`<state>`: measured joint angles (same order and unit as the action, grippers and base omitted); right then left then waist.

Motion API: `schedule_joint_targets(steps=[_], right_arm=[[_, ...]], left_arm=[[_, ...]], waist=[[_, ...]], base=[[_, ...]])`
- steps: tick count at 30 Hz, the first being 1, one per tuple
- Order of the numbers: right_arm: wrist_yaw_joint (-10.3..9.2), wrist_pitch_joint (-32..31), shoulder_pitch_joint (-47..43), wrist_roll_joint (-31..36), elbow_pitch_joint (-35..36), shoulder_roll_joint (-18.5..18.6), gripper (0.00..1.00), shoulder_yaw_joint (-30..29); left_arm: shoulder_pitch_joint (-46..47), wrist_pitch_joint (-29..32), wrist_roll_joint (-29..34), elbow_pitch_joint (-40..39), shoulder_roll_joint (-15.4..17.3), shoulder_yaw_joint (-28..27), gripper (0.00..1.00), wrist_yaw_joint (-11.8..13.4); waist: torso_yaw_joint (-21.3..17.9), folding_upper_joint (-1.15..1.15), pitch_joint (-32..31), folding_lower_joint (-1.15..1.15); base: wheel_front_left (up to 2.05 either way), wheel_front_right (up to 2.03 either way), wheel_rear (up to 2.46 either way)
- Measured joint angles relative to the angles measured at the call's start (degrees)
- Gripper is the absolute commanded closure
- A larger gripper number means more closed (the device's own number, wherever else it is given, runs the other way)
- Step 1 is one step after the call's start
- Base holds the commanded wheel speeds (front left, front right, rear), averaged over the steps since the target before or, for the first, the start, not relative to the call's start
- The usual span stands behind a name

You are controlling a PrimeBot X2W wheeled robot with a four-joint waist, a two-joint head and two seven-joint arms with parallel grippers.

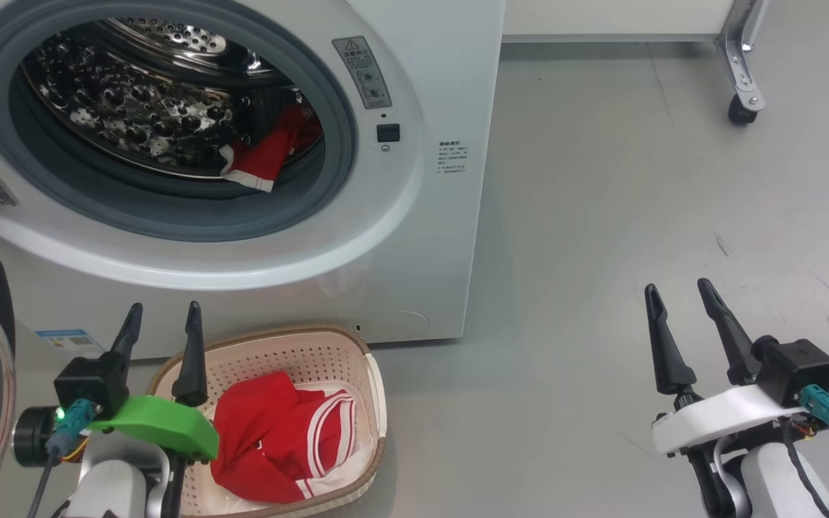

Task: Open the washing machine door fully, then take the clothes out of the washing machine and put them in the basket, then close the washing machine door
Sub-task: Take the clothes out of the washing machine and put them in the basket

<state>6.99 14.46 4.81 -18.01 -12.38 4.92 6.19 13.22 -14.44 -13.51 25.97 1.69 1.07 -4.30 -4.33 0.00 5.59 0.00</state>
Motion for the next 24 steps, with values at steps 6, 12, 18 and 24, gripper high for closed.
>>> schedule_joint_targets(steps=[6, 12, 18, 24], right_arm=[[0.00, 0.0, -0.4, 0.0, 0.2, 0.0, 0.00, 0.1], [0.00, 0.0, -0.4, 0.0, 0.4, 0.1, 0.00, 0.1], [0.00, 0.0, -0.6, 0.0, 0.5, 0.1, 0.00, 0.3], [0.00, 0.0, -0.7, 0.0, 0.5, 0.1, 0.00, 0.3]], left_arm=[[-1.3, 0.0, -1.2, -1.7, 0.0, 1.1, 0.00, 0.7], [-1.9, 0.0, -1.5, -3.1, 0.0, 2.2, 0.00, 1.6], [-3.0, 0.0, -1.6, -4.3, 0.0, 3.0, 0.00, 2.3], [-3.3, 0.0, -1.6, -4.9, 0.0, 3.3, 0.00, 2.9]], waist=[[0.1, 0.00, -0.1, 0.00], [0.2, 0.00, 0.0, 0.00], [0.2, 0.00, 0.0, 0.00], [0.1, 0.00, 0.2, 0.00]], base=[[0.00, 0.00, 0.00], [0.00, 0.00, 0.00], [0.00, 0.00, 0.00], [0.00, 0.00, 0.00]])
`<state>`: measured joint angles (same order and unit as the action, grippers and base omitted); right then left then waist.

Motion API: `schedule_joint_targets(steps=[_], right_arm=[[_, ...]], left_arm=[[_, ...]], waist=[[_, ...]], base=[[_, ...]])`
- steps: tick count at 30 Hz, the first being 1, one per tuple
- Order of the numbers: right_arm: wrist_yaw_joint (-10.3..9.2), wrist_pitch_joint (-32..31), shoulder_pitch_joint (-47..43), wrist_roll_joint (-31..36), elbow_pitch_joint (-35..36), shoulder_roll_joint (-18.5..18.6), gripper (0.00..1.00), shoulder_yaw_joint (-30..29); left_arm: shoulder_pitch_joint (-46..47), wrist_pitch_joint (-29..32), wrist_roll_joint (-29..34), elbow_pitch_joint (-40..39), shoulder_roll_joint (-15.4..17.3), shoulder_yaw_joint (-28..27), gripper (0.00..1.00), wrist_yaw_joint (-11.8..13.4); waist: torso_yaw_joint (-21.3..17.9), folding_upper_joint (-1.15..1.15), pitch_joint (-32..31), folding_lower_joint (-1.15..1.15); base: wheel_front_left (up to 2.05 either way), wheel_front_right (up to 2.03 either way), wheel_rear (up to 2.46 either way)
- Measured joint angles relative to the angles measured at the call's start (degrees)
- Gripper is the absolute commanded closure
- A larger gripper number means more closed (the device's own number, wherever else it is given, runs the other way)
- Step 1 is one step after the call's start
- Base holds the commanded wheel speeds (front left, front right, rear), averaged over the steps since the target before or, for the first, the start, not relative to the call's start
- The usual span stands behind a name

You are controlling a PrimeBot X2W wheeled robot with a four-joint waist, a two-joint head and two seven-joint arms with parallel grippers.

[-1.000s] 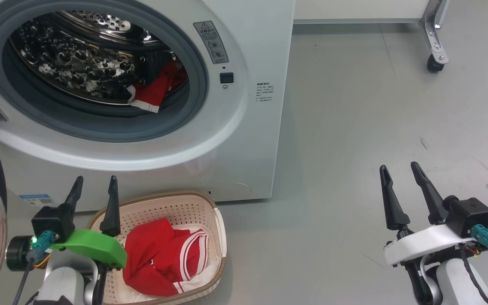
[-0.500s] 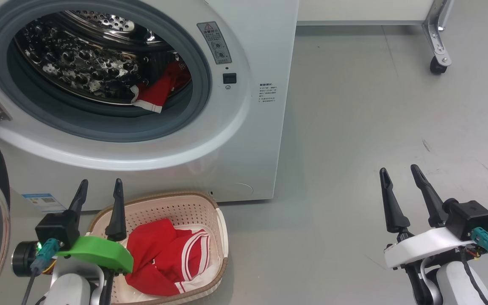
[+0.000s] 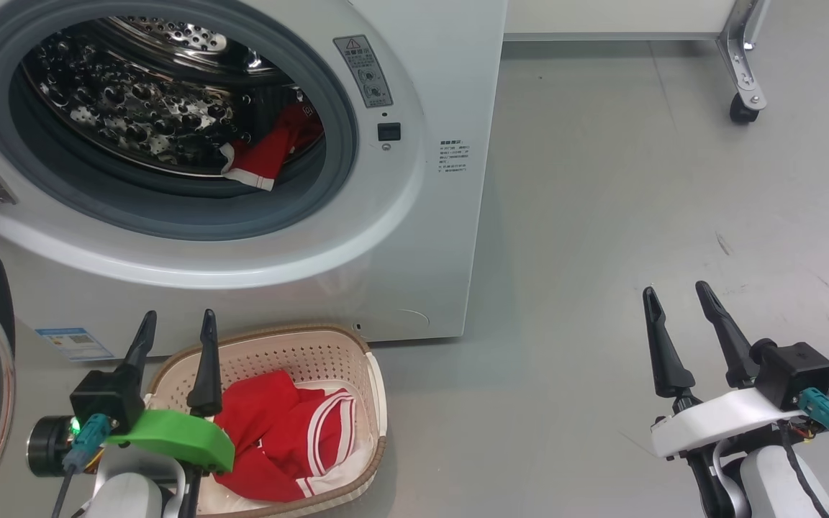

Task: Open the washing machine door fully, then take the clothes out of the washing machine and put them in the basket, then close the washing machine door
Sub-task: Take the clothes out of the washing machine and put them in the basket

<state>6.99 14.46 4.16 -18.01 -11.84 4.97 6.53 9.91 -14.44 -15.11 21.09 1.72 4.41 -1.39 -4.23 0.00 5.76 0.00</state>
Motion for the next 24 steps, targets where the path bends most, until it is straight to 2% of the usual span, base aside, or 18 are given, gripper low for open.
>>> schedule_joint_targets(steps=[24], right_arm=[[0.00, 0.0, 0.0, 0.0, 0.1, 0.0, 0.00, 0.0]], left_arm=[[-1.1, 0.0, -1.0, -1.5, 0.0, 1.7, 0.00, 1.7]], waist=[[-0.2, 0.00, 0.1, 0.00]], base=[[0.00, 0.00, 0.00]])
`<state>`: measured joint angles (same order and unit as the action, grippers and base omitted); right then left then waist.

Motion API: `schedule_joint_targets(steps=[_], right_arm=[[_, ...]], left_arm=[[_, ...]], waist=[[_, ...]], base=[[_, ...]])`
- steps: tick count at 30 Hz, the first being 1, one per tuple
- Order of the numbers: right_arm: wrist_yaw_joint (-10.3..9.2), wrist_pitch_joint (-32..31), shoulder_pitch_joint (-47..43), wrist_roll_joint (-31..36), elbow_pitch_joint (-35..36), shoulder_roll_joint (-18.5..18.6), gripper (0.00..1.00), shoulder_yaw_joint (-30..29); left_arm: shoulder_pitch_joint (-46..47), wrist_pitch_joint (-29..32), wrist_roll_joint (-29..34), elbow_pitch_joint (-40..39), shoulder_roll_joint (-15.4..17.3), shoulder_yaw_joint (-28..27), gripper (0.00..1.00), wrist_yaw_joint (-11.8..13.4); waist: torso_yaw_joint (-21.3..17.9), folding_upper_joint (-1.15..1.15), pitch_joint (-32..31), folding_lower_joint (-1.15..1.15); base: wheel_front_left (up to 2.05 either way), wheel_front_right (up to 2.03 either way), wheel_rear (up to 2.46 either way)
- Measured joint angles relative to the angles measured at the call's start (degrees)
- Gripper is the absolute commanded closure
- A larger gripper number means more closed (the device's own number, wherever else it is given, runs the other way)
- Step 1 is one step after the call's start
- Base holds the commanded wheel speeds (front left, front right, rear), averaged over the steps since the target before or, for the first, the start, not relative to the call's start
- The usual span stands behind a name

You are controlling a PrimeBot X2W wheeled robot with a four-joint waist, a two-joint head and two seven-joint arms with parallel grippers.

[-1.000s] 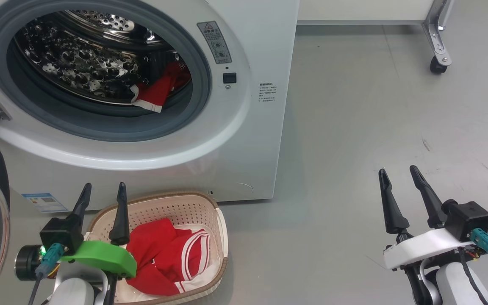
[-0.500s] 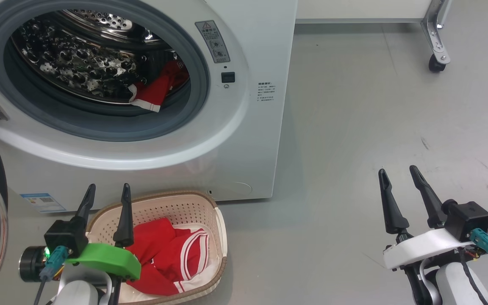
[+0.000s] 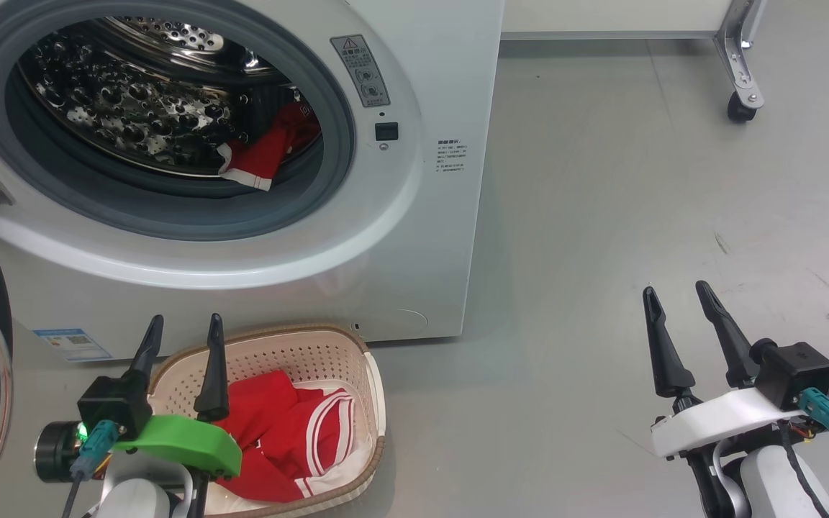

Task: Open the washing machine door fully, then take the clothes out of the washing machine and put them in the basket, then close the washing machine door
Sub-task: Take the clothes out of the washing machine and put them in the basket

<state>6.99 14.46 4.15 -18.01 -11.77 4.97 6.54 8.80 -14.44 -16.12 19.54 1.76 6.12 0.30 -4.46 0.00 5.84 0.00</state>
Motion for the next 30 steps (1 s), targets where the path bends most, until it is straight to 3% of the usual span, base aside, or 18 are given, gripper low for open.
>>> schedule_joint_targets(steps=[30], right_arm=[[0.00, 0.0, 0.0, -0.1, 1.1, 0.0, 0.00, 0.2]], left_arm=[[-0.6, 0.0, 0.0, -2.1, 0.0, 1.0, 0.00, 1.7]], waist=[[-0.3, 0.00, 2.3, 0.00]], base=[[0.00, 0.00, 0.00]])
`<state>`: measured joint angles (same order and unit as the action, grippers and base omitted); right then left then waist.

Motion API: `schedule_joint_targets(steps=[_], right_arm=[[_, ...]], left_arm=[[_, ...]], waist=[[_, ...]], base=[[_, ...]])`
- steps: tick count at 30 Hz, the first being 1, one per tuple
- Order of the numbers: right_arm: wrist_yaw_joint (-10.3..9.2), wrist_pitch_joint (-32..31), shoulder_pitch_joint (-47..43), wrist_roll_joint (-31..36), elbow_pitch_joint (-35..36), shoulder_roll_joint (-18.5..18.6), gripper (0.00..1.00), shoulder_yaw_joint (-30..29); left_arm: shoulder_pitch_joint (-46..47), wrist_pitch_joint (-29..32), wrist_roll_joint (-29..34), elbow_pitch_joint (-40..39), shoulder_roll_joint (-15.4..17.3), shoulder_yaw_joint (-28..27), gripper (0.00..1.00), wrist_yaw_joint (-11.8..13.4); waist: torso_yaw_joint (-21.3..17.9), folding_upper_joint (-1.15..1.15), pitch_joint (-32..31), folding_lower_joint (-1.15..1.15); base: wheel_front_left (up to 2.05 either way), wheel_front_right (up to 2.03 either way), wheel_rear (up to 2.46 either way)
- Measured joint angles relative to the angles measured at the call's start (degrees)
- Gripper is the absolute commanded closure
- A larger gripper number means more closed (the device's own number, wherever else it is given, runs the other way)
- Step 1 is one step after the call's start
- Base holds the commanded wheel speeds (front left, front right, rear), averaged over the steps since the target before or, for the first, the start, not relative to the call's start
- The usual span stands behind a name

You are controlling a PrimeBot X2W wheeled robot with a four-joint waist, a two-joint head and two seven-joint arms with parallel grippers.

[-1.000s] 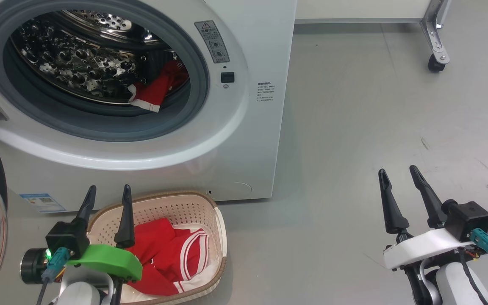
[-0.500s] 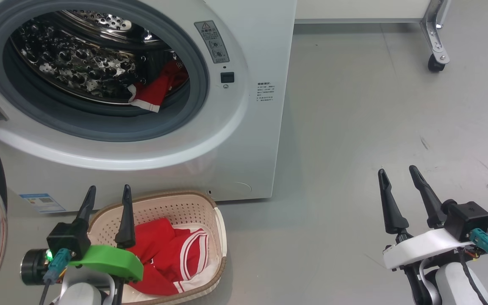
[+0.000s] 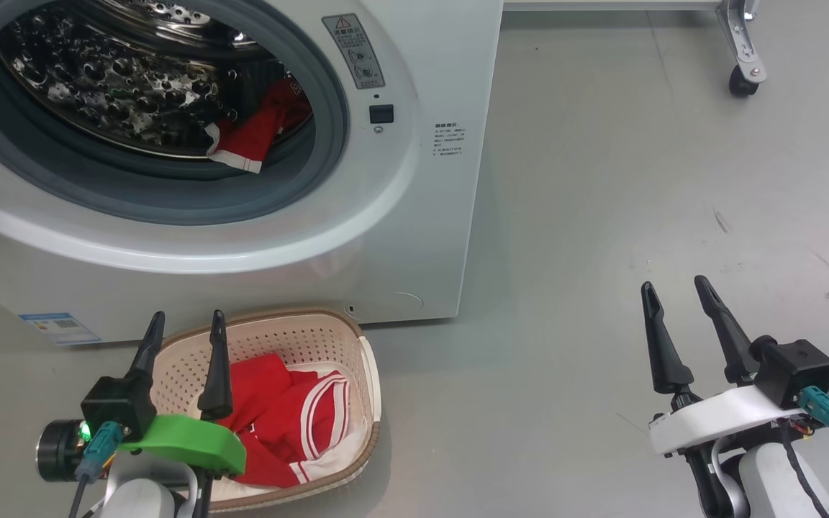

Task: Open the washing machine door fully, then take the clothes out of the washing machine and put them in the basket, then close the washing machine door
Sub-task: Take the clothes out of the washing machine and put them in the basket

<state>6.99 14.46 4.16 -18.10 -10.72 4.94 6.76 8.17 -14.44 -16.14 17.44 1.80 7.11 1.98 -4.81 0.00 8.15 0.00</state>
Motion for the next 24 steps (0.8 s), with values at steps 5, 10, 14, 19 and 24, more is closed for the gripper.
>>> schedule_joint_targets(steps=[5, 10, 14, 19, 24], right_arm=[[0.00, 0.0, 0.0, -0.1, 0.4, 0.0, 0.00, 0.6], [0.00, 0.0, 0.2, -0.4, 1.0, 0.0, 0.00, 1.5], [0.00, 0.0, 1.0, -0.5, 1.6, 0.1, 0.00, 2.6], [0.00, 0.0, 2.4, -0.5, 2.9, 0.5, 0.00, 3.0], [0.00, 0.0, 3.9, -1.2, 3.4, 0.6, 0.00, 3.4]], left_arm=[[0.0, 0.0, 0.0, -0.4, 0.0, 0.1, 0.00, 0.2], [0.2, 0.0, 0.1, -0.8, 0.1, 0.1, 0.00, 0.2], [1.7, 0.0, 0.6, -1.4, 0.9, -0.1, 0.00, 0.8], [5.4, 1.3, 0.4, -2.4, 1.6, -1.6, 0.00, 0.9], [10.7, 3.2, 0.5, -3.5, 3.1, -3.0, 0.00, 1.3]], waist=[[-0.2, 0.00, 1.7, 0.00], [-0.7, 0.00, 3.9, 0.00], [-1.3, 0.00, 6.8, 0.00], [-2.3, 0.00, 10.1, 0.00], [-3.5, 0.00, 13.6, 0.00]], base=[[0.00, 0.00, 0.00], [0.00, 0.00, 0.00], [0.00, 0.00, 0.00], [0.00, 0.00, 0.00], [0.00, 0.00, 0.00]])
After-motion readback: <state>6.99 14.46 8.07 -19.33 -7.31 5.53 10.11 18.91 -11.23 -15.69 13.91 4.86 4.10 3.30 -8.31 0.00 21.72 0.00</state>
